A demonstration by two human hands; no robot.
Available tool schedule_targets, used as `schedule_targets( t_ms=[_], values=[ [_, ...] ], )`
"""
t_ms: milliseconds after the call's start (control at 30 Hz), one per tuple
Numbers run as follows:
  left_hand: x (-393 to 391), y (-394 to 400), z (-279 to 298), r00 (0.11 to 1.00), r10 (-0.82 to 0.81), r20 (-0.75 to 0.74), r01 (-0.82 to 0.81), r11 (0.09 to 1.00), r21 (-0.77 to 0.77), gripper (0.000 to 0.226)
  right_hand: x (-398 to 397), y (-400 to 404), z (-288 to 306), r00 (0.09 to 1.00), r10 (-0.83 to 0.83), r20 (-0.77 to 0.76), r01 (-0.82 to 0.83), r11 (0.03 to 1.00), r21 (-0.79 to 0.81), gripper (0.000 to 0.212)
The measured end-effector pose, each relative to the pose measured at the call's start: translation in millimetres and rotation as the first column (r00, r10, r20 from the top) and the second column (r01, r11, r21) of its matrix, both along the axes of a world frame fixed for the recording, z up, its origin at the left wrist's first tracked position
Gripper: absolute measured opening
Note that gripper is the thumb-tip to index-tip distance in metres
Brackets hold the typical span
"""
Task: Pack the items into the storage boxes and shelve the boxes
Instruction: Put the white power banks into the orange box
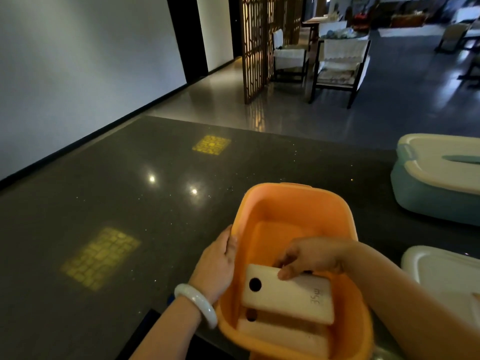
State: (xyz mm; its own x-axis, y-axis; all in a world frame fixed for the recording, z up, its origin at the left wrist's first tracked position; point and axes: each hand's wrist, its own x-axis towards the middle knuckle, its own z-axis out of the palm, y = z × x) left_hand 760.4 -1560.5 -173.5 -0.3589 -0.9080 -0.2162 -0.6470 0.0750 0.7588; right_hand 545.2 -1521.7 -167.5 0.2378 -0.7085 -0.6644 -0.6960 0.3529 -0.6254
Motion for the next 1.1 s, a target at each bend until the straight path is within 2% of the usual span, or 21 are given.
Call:
schedule_targets(
  t_ms=[133,367,500,833,1100],
  values=[
    [-1,-1,-1,1.0,-0.013,0.007,0.014,0.999,-0.039,0.049,3,2,-3,0.991,0.129,-0.041,-0.126,0.99,0.059,0.034],
    [-1,-3,-6,1.0,-0.004,0.004,0.004,0.998,-0.07,0.047,4,1,-12,0.993,0.119,-0.003,-0.118,0.986,0.113,0.035],
    [-1,-3,-6,1.0,0.009,0.017,-0.008,0.997,-0.082,0.047,6,1,-15,0.982,0.165,-0.088,-0.159,0.984,0.075,0.037],
    [-3,-6,-11,1.0,-0.002,0.017,0.004,0.994,-0.107,0.047,10,1,-11,0.959,0.264,-0.106,-0.264,0.964,0.014,0.035],
    [-3,-5,-12,1.0,-0.01,-0.006,0.009,0.994,-0.111,0.046,16,3,-6,0.953,0.281,-0.111,-0.285,0.958,-0.025,0.033]
  ],
)
